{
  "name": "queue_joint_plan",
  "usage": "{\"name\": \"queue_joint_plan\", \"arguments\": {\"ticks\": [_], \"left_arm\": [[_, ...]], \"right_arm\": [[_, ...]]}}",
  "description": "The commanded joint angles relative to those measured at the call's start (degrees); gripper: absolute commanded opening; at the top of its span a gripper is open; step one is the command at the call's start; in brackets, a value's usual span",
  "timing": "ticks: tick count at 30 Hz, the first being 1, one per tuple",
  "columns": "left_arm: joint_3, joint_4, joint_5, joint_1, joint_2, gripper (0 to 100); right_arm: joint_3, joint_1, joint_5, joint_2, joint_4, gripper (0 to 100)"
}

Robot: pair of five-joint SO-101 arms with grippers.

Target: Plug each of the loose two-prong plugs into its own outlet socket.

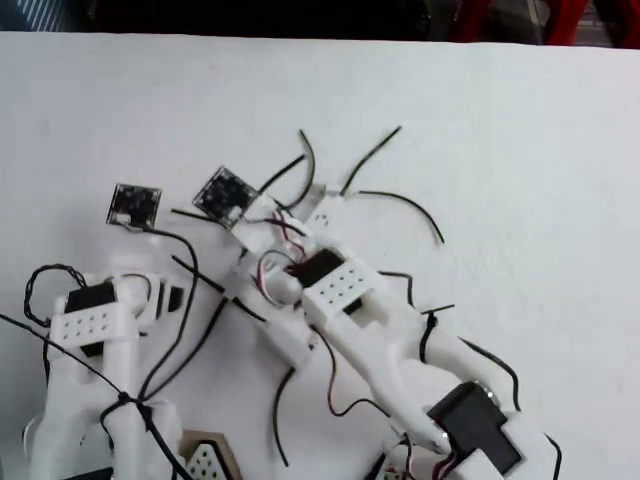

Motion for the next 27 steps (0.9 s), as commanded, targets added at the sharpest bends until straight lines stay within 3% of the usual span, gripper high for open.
{"name": "queue_joint_plan", "arguments": {"ticks": [1,16,27], "left_arm": [[-0.18,-1.05,0.62,-0.48,-1.71,25],[-0.18,-1.05,0.62,-0.48,-1.71,25],[-0.18,-1.14,0.62,-0.48,-1.71,25]], "right_arm": [[-3.08,-0.31,0.53,-0.75,0.84,1.7],[-3.43,0.66,-3.16,4.70,0.92,1.7],[-10.55,0.40,-7.21,5.23,12.44,1.7]]}}
